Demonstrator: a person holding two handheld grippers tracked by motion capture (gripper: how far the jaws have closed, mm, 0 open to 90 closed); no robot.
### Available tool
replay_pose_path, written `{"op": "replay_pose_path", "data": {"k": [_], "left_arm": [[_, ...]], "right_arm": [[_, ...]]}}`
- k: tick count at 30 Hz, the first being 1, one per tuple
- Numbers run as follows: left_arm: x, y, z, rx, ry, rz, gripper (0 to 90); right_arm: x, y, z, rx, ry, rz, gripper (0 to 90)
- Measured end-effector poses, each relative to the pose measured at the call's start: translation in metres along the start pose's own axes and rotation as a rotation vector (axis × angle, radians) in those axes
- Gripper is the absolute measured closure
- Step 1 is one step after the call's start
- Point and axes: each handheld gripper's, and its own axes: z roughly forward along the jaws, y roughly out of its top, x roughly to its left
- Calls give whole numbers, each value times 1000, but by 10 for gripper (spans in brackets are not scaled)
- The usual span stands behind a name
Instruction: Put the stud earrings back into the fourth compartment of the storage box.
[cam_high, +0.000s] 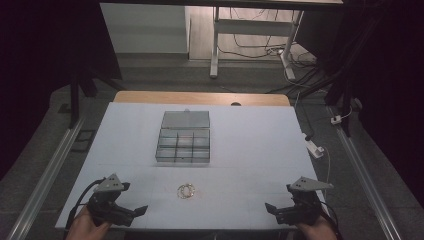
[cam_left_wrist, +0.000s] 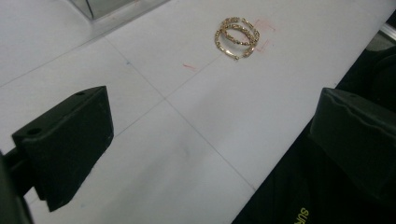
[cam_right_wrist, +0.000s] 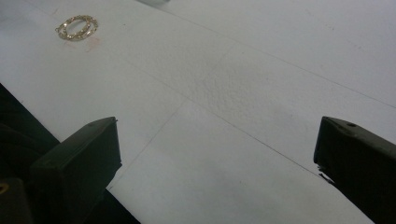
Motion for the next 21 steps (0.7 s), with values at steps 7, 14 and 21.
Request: {"op": "replay_pose_path", "data": {"k": [7,14,21], "left_arm": [[-5,12,15,10,-8,34,0],[-9,26,32,53,-6,76,0],[-13,42,52,99,-18,120,0]], "right_arm": [[0,0,0,4,0,-1,10],[1,0,1,6,1,-3,10],[1,0,1,11,1,-8,10]]}}
